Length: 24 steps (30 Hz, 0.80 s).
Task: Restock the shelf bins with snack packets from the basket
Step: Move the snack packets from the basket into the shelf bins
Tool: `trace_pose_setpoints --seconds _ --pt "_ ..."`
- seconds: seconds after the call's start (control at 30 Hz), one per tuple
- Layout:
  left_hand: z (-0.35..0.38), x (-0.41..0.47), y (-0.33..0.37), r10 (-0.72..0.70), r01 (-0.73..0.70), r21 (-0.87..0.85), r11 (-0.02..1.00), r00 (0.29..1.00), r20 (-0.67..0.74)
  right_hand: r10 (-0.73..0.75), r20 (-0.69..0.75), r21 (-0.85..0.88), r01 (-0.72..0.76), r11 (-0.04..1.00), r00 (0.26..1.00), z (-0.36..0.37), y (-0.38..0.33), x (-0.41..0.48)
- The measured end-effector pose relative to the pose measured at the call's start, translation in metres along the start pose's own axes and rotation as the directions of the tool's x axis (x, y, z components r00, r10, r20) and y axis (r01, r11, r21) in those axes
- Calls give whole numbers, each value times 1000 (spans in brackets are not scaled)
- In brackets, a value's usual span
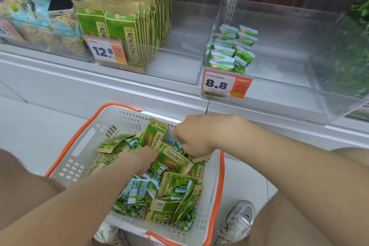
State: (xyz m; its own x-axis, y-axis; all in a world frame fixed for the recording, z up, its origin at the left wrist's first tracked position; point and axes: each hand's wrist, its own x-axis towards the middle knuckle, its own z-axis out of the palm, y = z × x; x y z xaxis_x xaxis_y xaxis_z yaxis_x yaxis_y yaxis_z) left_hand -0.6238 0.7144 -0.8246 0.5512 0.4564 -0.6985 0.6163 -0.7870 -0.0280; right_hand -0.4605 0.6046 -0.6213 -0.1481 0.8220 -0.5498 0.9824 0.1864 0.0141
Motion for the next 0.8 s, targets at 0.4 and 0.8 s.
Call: trace_pose_setpoints --seconds 0.4,0.8 --pt "-142 -93 47 199 -472 -418 776 812 -548 108 -262 202 -55 978 959 -12 39 -36" --pt "-186 -142 56 -103 -701 -705 107 697 -709 478 -400 845 112 523 782 -30 73 -76"
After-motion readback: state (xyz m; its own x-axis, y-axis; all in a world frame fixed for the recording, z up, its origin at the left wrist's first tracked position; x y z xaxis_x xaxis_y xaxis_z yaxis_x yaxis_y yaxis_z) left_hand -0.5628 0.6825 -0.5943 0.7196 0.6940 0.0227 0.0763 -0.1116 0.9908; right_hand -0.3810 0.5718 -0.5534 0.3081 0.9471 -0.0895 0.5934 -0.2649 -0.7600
